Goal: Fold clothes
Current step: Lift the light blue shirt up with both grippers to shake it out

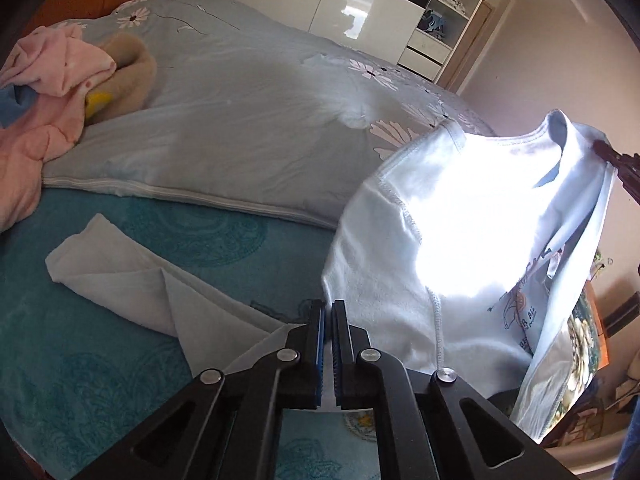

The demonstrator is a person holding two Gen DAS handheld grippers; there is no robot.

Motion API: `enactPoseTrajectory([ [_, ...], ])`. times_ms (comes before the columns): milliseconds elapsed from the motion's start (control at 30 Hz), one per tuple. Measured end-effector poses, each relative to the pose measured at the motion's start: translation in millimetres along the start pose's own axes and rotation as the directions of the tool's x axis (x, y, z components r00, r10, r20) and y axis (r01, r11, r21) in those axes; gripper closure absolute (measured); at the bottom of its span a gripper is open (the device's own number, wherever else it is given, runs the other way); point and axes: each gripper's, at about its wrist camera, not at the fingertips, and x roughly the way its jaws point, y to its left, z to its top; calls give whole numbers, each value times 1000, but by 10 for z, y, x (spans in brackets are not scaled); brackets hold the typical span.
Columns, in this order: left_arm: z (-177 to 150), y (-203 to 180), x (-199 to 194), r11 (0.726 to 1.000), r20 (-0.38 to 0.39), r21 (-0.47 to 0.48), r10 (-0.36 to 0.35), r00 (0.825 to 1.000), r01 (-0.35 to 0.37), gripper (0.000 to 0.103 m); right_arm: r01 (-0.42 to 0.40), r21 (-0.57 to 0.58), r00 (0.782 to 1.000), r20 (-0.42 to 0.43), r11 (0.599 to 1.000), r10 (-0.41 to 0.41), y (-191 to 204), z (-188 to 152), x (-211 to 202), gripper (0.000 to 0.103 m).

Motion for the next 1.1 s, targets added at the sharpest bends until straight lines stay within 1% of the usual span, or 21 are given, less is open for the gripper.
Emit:
enactPoseTrajectory([
  [67,114,-18,-96,1000,31,3,16,999,-16,100,5,5,1000,17,1000,-5,-44,23,-82,98],
  [167,362,-91,-352,999,107,26,34,994,-37,100,4,6,999,52,1000,-4,-69,121,-266,98],
  [233,577,-176,-591,997,175,53,46,984,-56,100,5,-6,996,87,1000,-5,-50,214,-434,98],
  [300,804,-263,-883,995,240,75,50,970,-70,100,3,-15,992,130,1000,-1,-19,326,-640,98],
  [333,914,-304,-1039,994,273,84,51,961,-76,100,5,-21,988,153,1000,-2,5,389,-750,98],
  [400,1087,-372,-1378,990,345,98,61,937,-101,100,10,-33,980,198,999,-4,55,510,-971,98],
  [533,1328,-426,-2030,983,473,110,75,878,-144,100,20,-61,959,283,998,-2,166,688,-1445,98],
  [633,1344,-437,-2473,980,544,117,72,836,-161,100,24,-94,944,331,995,8,278,726,-1760,98],
  [700,1328,-448,-2694,975,583,126,76,809,-182,100,36,-129,933,359,991,12,373,725,-1944,98],
  [833,1284,-477,-3101,964,650,139,84,755,-227,100,42,-162,923,384,986,24,507,695,-2202,98],
  [967,1189,-505,-3428,957,684,161,69,726,-242,100,29,-195,911,409,980,54,610,644,-2437,98],
  [1033,1184,-528,-3541,948,697,169,78,713,-269,100,28,-215,906,417,976,66,656,644,-2524,98],
  [1067,1197,-537,-3578,944,700,172,85,709,-282,100,26,-222,906,417,975,71,670,651,-2553,98],
  [1100,1240,-527,-3584,941,698,172,93,710,-293,100,20,-224,908,412,974,76,670,671,-2550,98],
])
